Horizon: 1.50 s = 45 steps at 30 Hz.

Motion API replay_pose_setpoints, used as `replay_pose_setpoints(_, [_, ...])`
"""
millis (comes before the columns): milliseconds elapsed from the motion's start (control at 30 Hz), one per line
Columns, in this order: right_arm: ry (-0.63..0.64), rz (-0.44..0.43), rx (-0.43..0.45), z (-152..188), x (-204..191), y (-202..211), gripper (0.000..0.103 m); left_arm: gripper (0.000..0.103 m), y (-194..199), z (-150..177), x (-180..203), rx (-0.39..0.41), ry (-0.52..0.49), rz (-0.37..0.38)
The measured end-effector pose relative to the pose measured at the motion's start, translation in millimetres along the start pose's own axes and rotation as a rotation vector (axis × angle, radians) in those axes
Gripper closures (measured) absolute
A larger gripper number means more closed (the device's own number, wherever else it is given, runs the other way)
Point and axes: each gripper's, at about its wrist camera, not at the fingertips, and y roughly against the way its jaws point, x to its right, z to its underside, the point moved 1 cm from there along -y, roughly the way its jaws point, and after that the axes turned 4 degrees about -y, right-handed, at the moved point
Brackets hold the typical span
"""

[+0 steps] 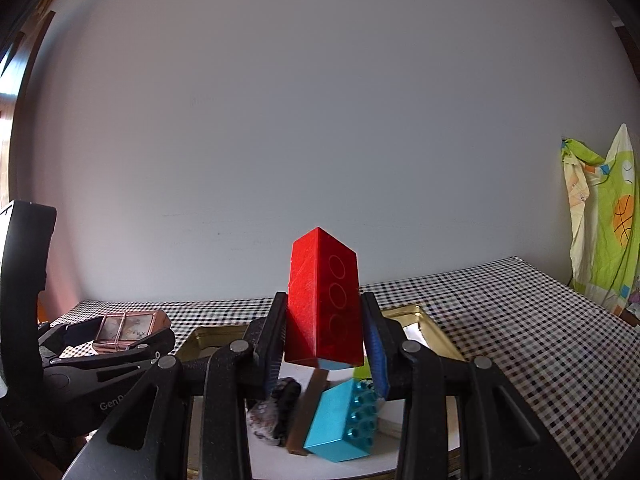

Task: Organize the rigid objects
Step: 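Carry the picture frame in the left tool and red brick in the right over the tray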

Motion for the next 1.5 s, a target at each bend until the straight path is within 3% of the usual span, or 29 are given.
replay_pose_setpoints(867, [-0.029, 0.078, 0.002, -20, 32, -14, 0.065, 0.023, -28, -25, 12, -0.043, 0.027, 0.042])
replay_pose_setpoints(1200, [-0.046, 0.059, -0.055, -32, 33, -48, 0.065, 0.023, -52, -46, 35, -0.096, 0.032, 0.077])
replay_pose_setpoints(1500, [-0.112, 0.042, -0.195, -28, 41, -81, 0.065, 0.023, -78, -51, 56, -0.179, -0.014, 0.046])
